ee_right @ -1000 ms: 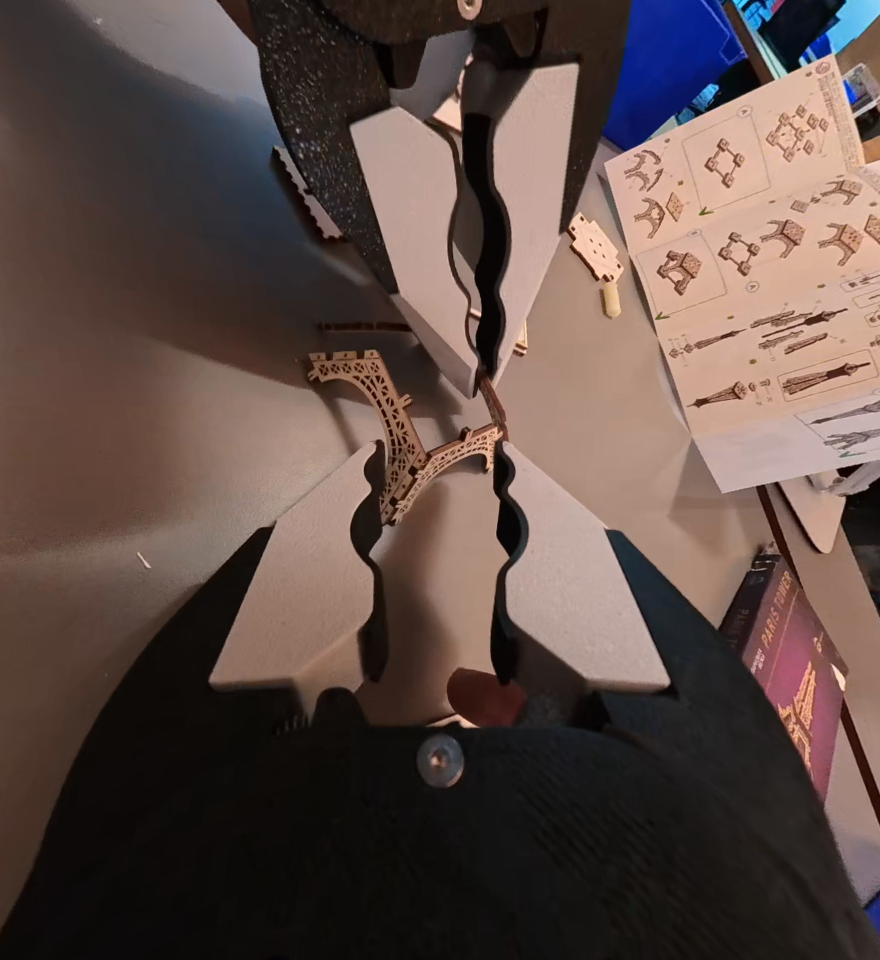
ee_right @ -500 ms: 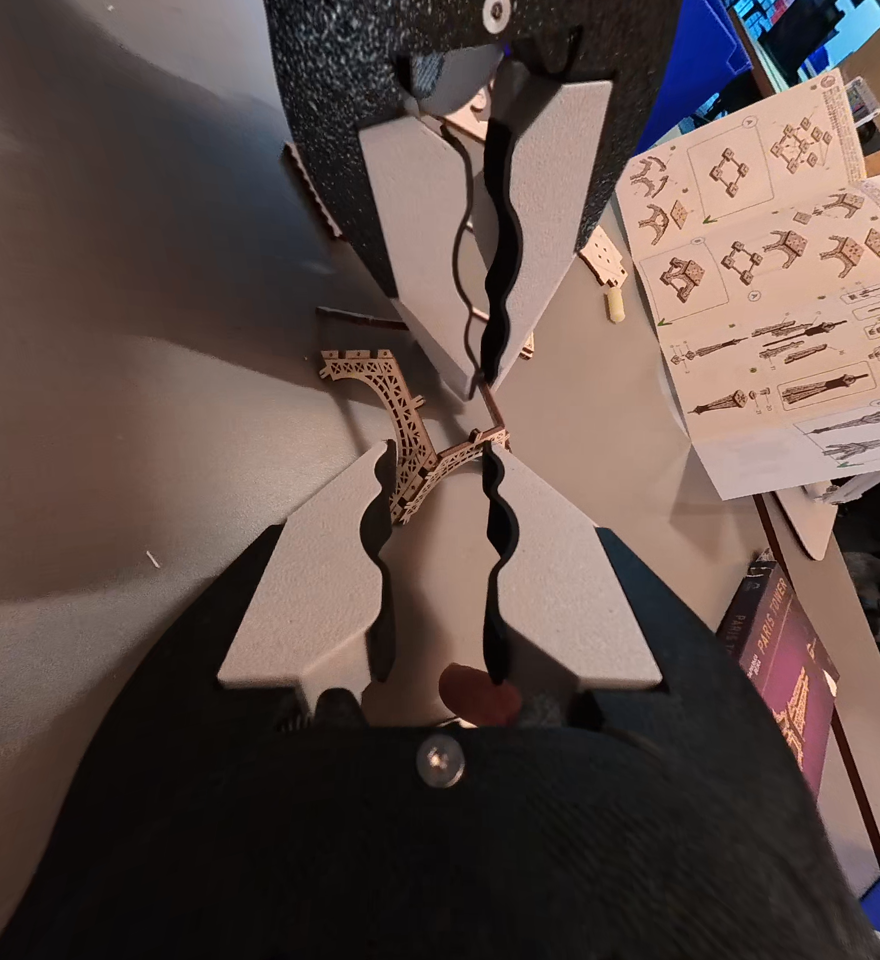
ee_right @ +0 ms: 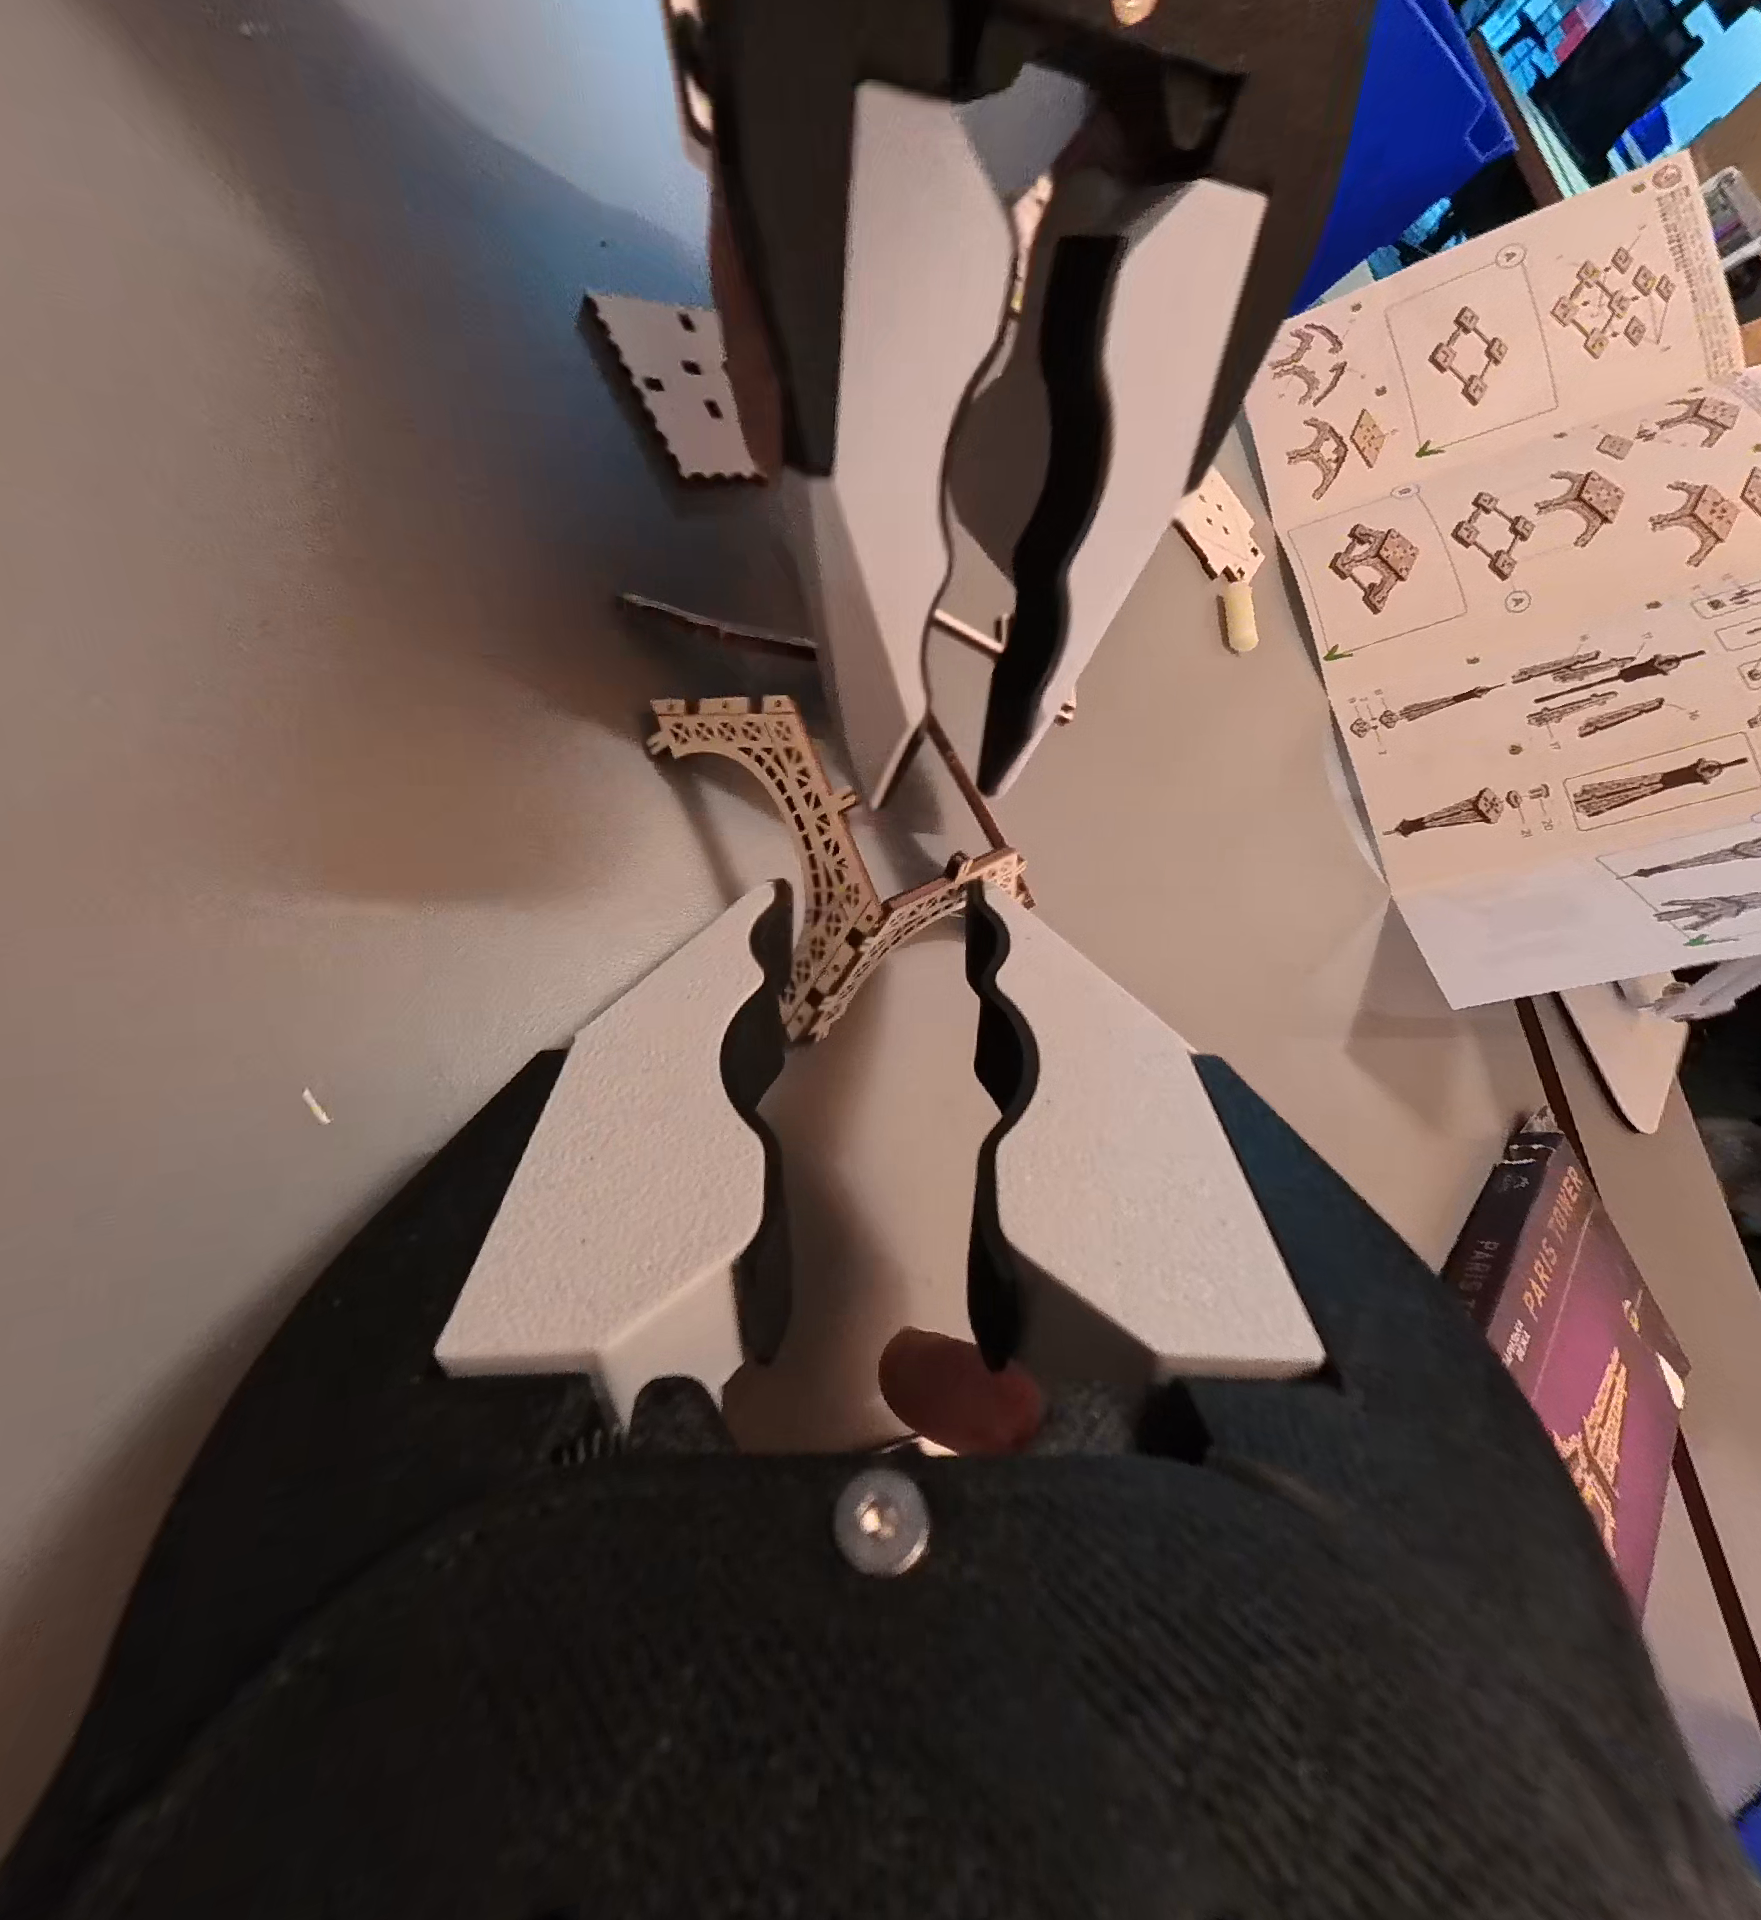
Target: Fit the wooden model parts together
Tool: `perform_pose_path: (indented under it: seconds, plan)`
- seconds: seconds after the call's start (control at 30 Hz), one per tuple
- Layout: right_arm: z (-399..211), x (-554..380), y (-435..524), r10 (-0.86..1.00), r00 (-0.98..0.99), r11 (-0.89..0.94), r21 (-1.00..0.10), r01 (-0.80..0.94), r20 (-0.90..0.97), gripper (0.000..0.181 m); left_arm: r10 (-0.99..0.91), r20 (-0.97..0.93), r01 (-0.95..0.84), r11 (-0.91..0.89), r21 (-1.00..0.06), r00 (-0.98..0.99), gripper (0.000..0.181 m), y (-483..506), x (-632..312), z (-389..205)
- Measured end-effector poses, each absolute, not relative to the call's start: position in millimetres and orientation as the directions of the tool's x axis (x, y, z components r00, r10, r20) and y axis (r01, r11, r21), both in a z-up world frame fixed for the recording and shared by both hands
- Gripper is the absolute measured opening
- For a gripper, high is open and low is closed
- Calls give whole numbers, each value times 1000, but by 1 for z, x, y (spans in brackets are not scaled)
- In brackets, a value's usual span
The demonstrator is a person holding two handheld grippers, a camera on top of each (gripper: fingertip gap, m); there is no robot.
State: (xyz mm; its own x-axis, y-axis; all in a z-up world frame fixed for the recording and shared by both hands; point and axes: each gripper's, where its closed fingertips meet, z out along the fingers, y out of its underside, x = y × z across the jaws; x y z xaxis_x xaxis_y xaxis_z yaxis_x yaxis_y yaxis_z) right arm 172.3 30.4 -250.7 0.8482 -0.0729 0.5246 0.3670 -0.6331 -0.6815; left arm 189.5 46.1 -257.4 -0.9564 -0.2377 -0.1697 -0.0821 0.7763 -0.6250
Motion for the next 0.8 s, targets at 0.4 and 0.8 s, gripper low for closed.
perform_pose_path:
  seconds: [0.4,0.8]
  plan:
    - [-224,211,2,-64,818,-600,-677,426,572,0,-123,131,-180,670,-720,-984,0,49,217,-255]
    - [-249,207,33,158,533,-568,-365,737,831,11,194,-473,489,584,-648,-859,8,42,214,-256]
